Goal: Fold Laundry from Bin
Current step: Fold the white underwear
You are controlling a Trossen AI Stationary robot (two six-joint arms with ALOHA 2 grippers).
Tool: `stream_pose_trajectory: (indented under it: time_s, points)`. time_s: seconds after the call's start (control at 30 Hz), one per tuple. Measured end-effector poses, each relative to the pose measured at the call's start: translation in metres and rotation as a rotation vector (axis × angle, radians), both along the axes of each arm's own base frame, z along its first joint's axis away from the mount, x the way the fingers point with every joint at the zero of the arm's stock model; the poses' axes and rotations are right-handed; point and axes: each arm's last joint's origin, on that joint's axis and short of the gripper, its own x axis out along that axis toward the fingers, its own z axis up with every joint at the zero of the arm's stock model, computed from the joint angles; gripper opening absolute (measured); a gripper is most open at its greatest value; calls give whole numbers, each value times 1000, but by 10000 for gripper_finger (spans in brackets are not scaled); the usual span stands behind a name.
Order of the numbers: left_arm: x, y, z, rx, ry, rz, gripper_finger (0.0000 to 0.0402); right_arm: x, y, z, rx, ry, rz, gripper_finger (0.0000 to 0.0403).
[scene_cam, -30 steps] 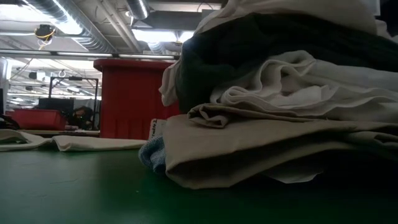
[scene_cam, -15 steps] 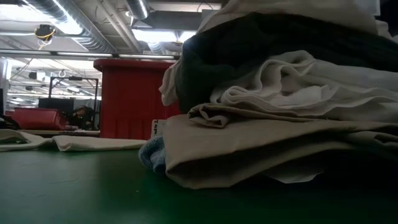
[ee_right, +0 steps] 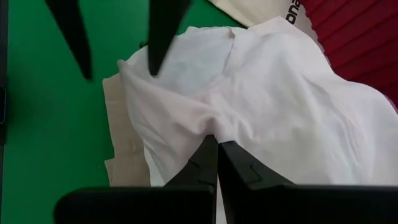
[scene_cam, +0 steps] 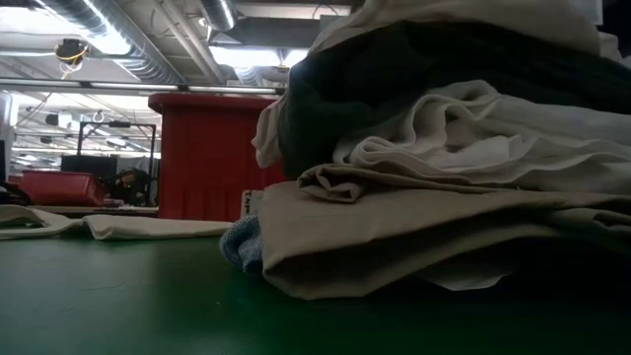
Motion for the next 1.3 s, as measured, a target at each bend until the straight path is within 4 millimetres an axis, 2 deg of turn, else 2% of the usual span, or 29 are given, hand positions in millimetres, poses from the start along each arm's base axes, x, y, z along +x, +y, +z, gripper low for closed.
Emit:
stream_pose_trajectory:
  time_s: [0.27,0.37,0.57,0.8,1.0,1.13,1.3]
  points:
    - [10,8,-9,19,-13,76,154,0,0,0,0,0,0,3]
    - [10,8,-9,18,-15,76,119,0,0,0,-2,2,0,3]
    - [9,8,-7,34,-18,49,13,-1,-1,0,-15,15,0,3]
    - [5,19,7,43,-17,58,4,-4,-4,5,-21,1,-5,3]
    - [7,36,15,86,-7,44,4,-10,-15,19,-136,-88,-42,3]
    - [8,49,17,87,21,56,3,-10,-28,28,-188,-114,-78,3]
    - [7,69,19,116,73,98,3,-3,-50,28,-236,-53,-132,3]
